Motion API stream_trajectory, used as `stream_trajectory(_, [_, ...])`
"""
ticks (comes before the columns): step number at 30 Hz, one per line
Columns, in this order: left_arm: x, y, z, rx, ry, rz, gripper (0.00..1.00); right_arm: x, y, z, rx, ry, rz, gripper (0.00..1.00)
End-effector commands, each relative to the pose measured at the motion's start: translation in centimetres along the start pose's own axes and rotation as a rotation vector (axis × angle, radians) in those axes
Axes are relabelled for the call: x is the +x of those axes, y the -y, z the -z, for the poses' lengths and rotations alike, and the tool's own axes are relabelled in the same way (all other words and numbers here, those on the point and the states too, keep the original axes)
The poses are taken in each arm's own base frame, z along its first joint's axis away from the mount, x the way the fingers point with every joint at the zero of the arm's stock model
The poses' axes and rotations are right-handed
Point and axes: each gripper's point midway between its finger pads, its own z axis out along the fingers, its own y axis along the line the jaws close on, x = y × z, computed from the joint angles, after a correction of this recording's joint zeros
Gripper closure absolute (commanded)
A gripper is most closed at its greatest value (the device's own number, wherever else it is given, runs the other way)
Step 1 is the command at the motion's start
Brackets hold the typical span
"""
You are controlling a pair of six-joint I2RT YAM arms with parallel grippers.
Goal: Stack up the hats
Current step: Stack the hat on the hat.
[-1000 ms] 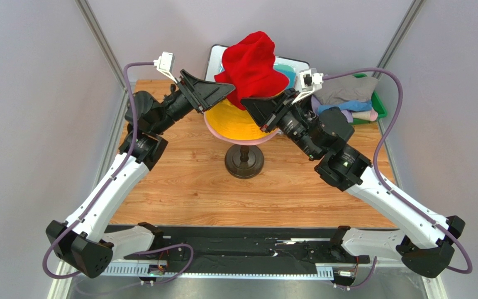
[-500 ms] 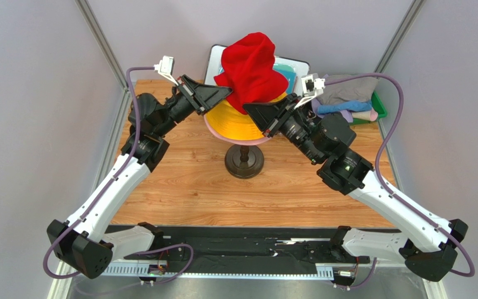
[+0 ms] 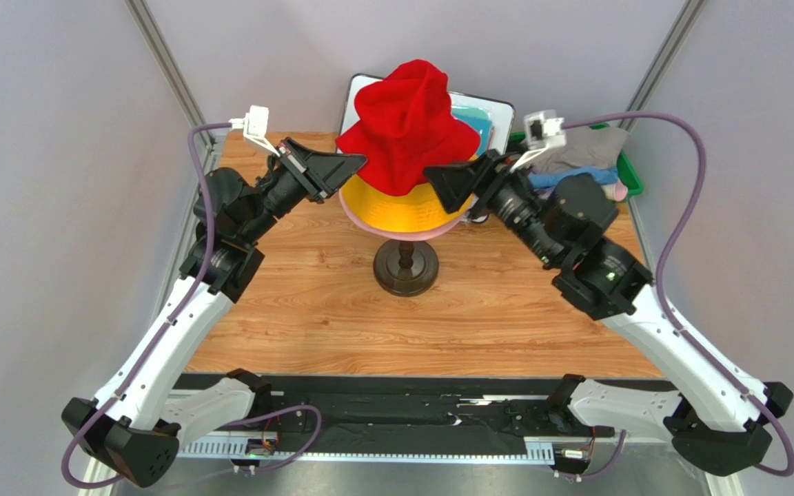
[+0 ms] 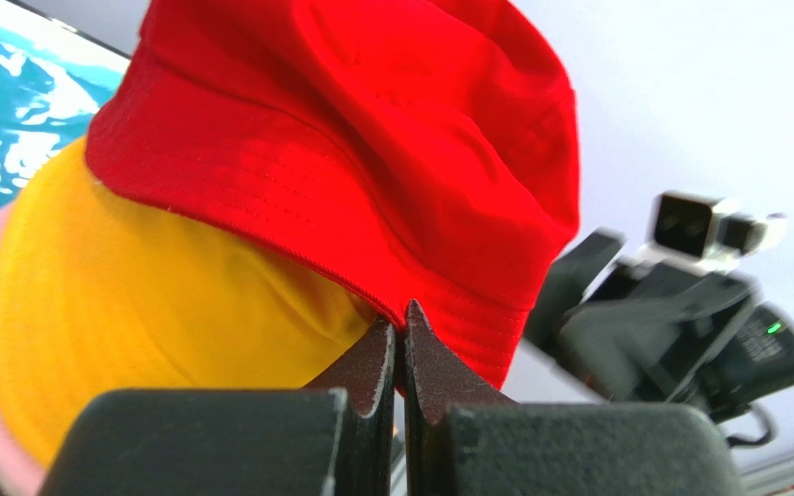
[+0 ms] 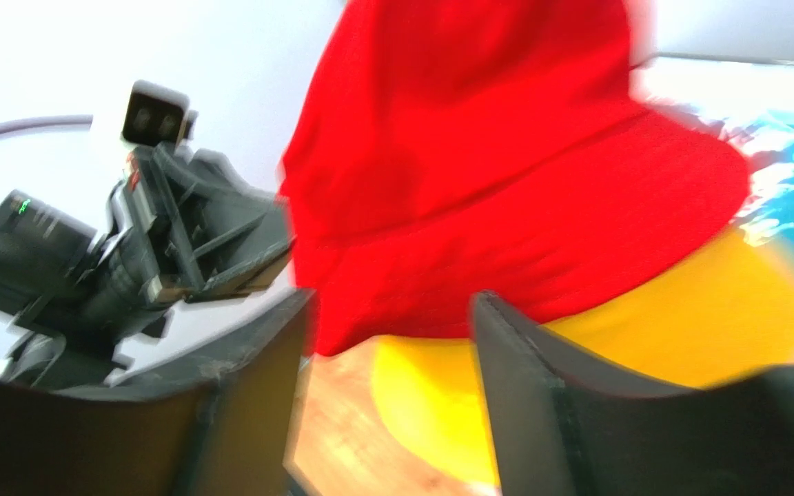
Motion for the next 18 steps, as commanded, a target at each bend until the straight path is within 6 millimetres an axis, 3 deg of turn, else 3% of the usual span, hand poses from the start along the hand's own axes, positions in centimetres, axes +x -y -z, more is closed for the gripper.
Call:
stream_trajectory(1, [0.6,-0.2,0.4,0.002,-0.072,-0.093,1.0,-6.4,1.7,2.4,0.086,0.089,0.074,0.31])
stream_trajectory(4, [1.2,-0.3,0.5,0.02,-0.107,-0.104,1.0,-7.2,3.1,2.4,0.071,0.071,0.023,0.24])
stream_trajectory(8, [1.6,-0.6,0.5,0.021,-0.128,-0.112,1.0,-5.2,5.3,1.2,0.01,-0.01,-0.083,0.23])
stream_trajectory(18, [1.8,-0.7,0.5,0.02,-0.143,-0.123,1.0,-2.9,6.1,-0.9,-0.087,-0.014,-0.25,0.27])
